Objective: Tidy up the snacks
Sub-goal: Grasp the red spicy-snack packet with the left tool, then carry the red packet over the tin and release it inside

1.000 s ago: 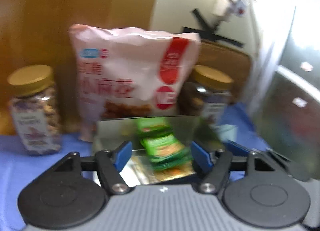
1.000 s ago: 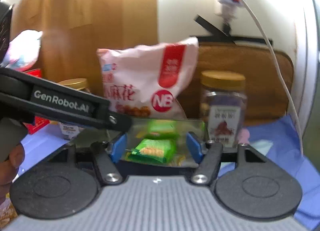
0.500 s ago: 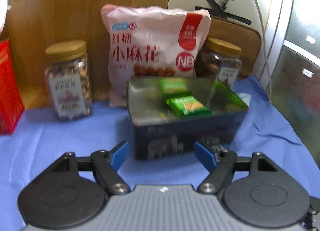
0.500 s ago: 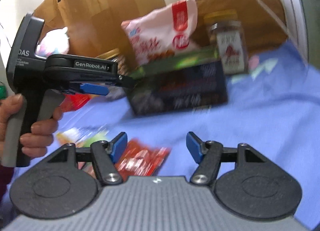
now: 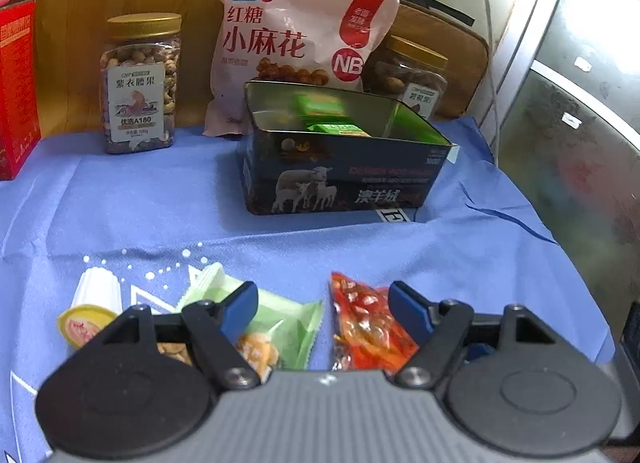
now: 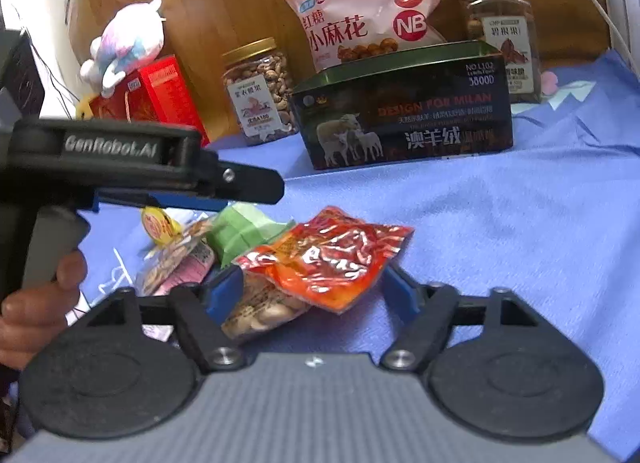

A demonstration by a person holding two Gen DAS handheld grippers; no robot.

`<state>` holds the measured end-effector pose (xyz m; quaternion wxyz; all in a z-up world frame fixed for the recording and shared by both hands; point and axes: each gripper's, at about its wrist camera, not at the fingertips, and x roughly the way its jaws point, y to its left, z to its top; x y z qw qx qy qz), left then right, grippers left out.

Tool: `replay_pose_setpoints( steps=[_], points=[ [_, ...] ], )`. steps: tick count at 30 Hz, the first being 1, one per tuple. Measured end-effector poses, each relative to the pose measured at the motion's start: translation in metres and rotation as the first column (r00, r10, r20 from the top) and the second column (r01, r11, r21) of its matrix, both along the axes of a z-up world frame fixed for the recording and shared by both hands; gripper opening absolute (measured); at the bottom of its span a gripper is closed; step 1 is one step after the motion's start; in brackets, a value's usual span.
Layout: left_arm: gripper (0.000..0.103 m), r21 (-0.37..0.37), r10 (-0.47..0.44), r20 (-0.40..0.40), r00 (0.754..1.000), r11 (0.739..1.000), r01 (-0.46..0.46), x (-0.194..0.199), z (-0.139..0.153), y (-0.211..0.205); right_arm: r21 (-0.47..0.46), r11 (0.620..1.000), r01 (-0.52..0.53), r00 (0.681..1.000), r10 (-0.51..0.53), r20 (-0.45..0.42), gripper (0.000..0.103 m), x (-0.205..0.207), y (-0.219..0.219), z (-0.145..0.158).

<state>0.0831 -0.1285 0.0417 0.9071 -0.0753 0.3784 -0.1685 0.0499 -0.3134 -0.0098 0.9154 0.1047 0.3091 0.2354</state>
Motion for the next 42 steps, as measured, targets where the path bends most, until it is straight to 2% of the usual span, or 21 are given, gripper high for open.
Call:
replay_pose_setpoints(
  steps=[1, 2, 3, 4, 6, 7, 12, 14, 16, 19, 22, 25, 26, 29, 34, 35, 36, 38, 40, 42],
  points=[
    [0.074, -0.003, 0.001, -0.002, 1.000, 1.000, -0.001, 0.000, 0.000, 0.001, 0.024, 1.000, -0.005, 1.000, 0.005, -0.007, 0.048, 0.000, -0.004, 0.001],
    [0.074, -0.007, 0.004, -0.007, 1.000, 1.000, -0.004, 0.000, 0.000, 0.001, 0.050, 0.999, -0.007, 1.000, 0.008, -0.024, 0.043, 0.001, -0.009, 0.002],
    [0.074, -0.014, 0.006, -0.012, 1.000, 1.000, -0.006, 0.000, 0.000, 0.002, 0.054, 0.999, 0.000, 1.000, 0.001, -0.025, 0.032, 0.001, -0.012, 0.003],
    [0.074, -0.018, 0.007, -0.016, 1.000, 1.000, -0.008, 0.001, 0.000, 0.002, 0.052, 0.999, 0.000, 1.000, 0.001, -0.020, 0.011, -0.001, -0.015, 0.003],
    [0.074, -0.024, 0.003, -0.021, 1.000, 1.000, -0.004, 0.001, 0.000, 0.001, 0.036, 0.999, 0.025, 1.000, -0.024, -0.020, 0.011, -0.003, -0.019, 0.004],
    [0.074, -0.028, -0.001, -0.025, 1.000, 1.000, 0.000, 0.002, 0.001, 0.000, 0.043, 0.998, 0.038, 0.999, -0.037, -0.028, 0.014, -0.004, -0.023, 0.003],
    [0.074, -0.079, -0.050, -0.045, 0.998, 0.996, 0.046, 0.008, 0.003, -0.009, 0.226, 0.972, 0.067, 0.990, -0.037, -0.135, 0.019, 0.001, -0.050, -0.008],
    [0.074, -0.105, -0.076, -0.060, 0.995, 0.992, 0.070, 0.013, 0.003, -0.013, 0.251, 0.964, 0.086, 0.989, -0.052, -0.139, 0.032, -0.001, -0.058, -0.007],
    [0.074, -0.123, -0.090, -0.083, 0.993, 0.989, 0.079, 0.018, -0.001, -0.018, 0.253, 0.962, 0.107, 0.988, -0.076, -0.132, 0.039, -0.004, -0.065, -0.004],
    [0.074, -0.143, -0.098, -0.125, 0.987, 0.987, 0.079, 0.027, -0.010, -0.024, 0.253, 0.955, 0.153, 0.982, -0.119, -0.144, 0.040, -0.006, -0.079, -0.005],
    [0.074, -0.141, -0.103, -0.157, 0.982, 0.987, 0.081, 0.036, -0.019, -0.032, 0.278, 0.943, 0.185, 0.972, -0.133, -0.196, 0.040, -0.002, -0.087, -0.012],
    [0.075, -0.124, -0.117, -0.184, 0.976, 0.988, 0.095, 0.045, -0.028, -0.036, 0.302, 0.936, 0.181, 0.971, -0.122, -0.204, 0.039, 0.004, -0.087, -0.016],
    [0.079, -0.131, -0.123, -0.186, 0.975, 0.986, 0.100, 0.046, -0.028, -0.037, 0.301, 0.937, 0.177, 0.972, -0.119, -0.202, 0.039, 0.006, -0.085, -0.016],
    [0.080, -0.147, -0.139, -0.196, 0.971, 0.983, 0.111, 0.051, -0.028, -0.038, 0.293, 0.943, 0.161, 0.976, -0.108, -0.188, 0.038, 0.013, -0.077, -0.018],
    [0.064, -0.193, -0.188, -0.200, 0.962, 0.970, 0.149, 0.053, -0.029, -0.042, 0.262, 0.956, 0.130, 0.987, -0.100, -0.123, 0.038, 0.015, -0.065, -0.020],
    [0.058, -0.208, -0.193, -0.199, 0.961, 0.966, 0.151, 0.053, -0.029, -0.042, 0.257, 0.958, 0.125, 0.989, -0.101, -0.106, 0.038, 0.014, -0.065, -0.021],
    [0.054, -0.241, -0.206, -0.204, 0.957, 0.958, 0.155, 0.054, -0.029, -0.042, 0.257, 0.958, 0.126, 0.990, -0.103, -0.101, 0.038, 0.014, -0.065, -0.021],
    [0.047, -0.351, -0.255, -0.217, 0.942, 0.921, 0.169, 0.057, -0.031, -0.038, 0.261, 0.957, 0.125, 0.990, -0.103, -0.095, 0.039, 0.014, -0.066, -0.022],
    [0.046, -0.382, -0.266, -0.225, 0.937, 0.909, 0.166, 0.059, -0.031, -0.038, 0.273, 0.954, 0.123, 0.990, -0.100, -0.096, 0.042, 0.015, -0.067, -0.023],
    [0.045, -0.359, -0.257, -0.228, 0.939, 0.919, 0.164, 0.060, -0.032, -0.044, 0.280, 0.953, 0.112, 0.992, -0.089, -0.091, 0.046, 0.014, -0.066, -0.023]
  ],
)
